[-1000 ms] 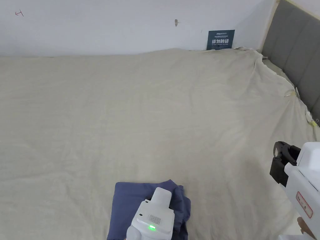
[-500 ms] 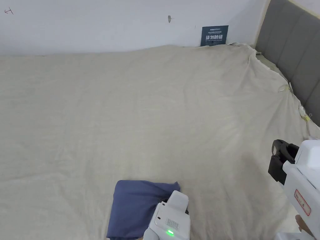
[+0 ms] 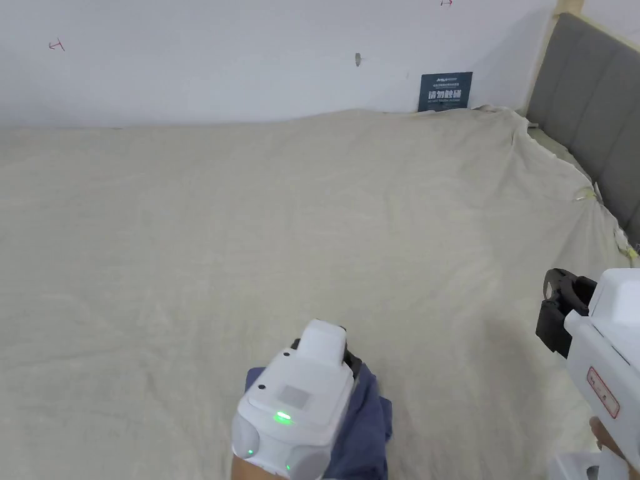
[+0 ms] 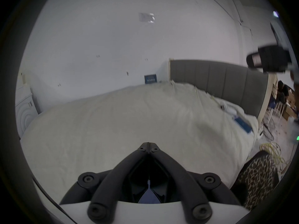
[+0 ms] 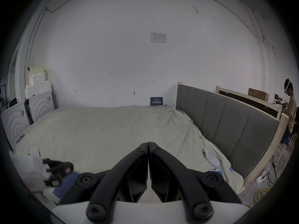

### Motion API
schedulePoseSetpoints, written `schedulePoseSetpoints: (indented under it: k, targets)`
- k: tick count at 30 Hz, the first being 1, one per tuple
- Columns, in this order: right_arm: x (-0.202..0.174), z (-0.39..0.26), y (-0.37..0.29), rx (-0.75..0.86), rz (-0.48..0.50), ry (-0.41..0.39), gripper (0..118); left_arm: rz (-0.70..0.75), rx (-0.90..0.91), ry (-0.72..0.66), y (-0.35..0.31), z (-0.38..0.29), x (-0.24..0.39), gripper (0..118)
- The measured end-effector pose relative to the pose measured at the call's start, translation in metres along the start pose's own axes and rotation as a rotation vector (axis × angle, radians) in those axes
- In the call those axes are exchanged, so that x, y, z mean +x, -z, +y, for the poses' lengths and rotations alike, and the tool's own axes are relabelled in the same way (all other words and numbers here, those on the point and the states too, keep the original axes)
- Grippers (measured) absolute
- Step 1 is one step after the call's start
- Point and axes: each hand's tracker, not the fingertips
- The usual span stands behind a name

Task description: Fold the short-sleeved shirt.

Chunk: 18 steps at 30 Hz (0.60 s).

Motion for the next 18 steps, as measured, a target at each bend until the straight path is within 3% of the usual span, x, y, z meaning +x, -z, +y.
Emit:
schedulePoseSetpoints:
  k: [9, 18]
  targets:
    - [-0.037, 0.021, -0.004, 0.065, 0.049, -0.012, 0, 0.132, 0.155, -0.053, -0.052, 0.051, -0.076, 0]
    - [-0.066, 0.028, -0.003, 0.129, 0.080, -0.030, 0, 0.290, 0.263, -0.141, -0.091, 0.057, -0.142, 0]
